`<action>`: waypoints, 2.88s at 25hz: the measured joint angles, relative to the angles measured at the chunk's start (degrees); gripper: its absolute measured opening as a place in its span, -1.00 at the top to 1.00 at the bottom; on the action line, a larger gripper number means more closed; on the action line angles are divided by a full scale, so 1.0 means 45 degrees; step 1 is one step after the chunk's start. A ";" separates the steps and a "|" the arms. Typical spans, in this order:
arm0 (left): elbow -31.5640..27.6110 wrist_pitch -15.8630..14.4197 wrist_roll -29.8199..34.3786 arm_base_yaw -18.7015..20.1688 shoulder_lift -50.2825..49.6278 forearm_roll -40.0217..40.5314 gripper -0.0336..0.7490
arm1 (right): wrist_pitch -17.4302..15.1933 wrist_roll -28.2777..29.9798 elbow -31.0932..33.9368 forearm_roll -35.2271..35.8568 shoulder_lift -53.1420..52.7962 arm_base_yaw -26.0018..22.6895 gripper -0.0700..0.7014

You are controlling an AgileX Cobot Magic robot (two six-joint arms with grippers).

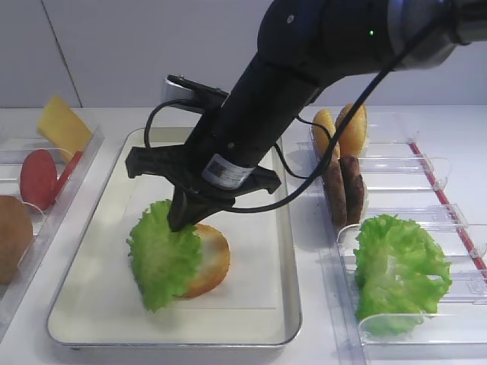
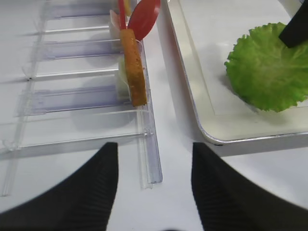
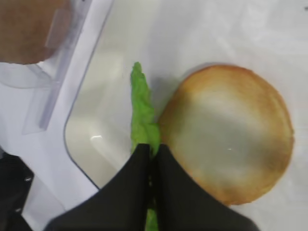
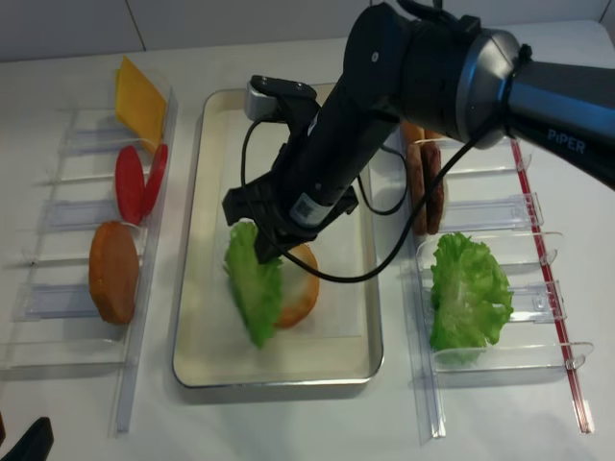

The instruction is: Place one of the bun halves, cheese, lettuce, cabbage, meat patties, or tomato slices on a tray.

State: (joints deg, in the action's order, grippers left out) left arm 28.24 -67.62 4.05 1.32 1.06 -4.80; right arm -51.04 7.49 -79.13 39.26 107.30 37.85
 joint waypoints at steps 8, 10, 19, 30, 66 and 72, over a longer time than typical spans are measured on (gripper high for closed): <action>0.0000 0.0000 0.0000 0.0000 0.0000 0.0000 0.08 | 0.0292 -0.1106 0.0000 -0.2424 0.0000 0.0000 0.68; 0.0000 0.0000 0.0000 0.0000 0.0000 0.0000 0.08 | 0.0370 -0.1133 0.0000 -0.2505 0.0000 0.0000 0.68; 0.0000 0.0000 0.0000 0.0000 0.0000 0.0000 0.08 | 0.0511 -0.1157 0.0000 -0.2550 0.0031 0.0000 0.68; 0.0000 0.0000 0.0000 0.0000 0.0000 0.0000 0.08 | 0.0536 -0.1157 0.0000 -0.2699 0.0270 0.0000 0.68; 0.0000 0.0000 -0.0029 0.0000 0.0000 0.0000 0.08 | -0.4374 -0.2663 -0.3904 -0.8553 -0.1339 -0.0027 -0.59; 0.0000 0.0000 -0.0029 0.0000 0.0000 0.0000 0.08 | -0.4442 -0.2991 -0.2262 -0.8792 -0.3832 -0.1772 -0.59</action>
State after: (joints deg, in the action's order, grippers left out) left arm 28.24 -67.62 3.92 1.32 1.06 -4.80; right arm -71.03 -5.97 -89.31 -0.30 90.06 29.87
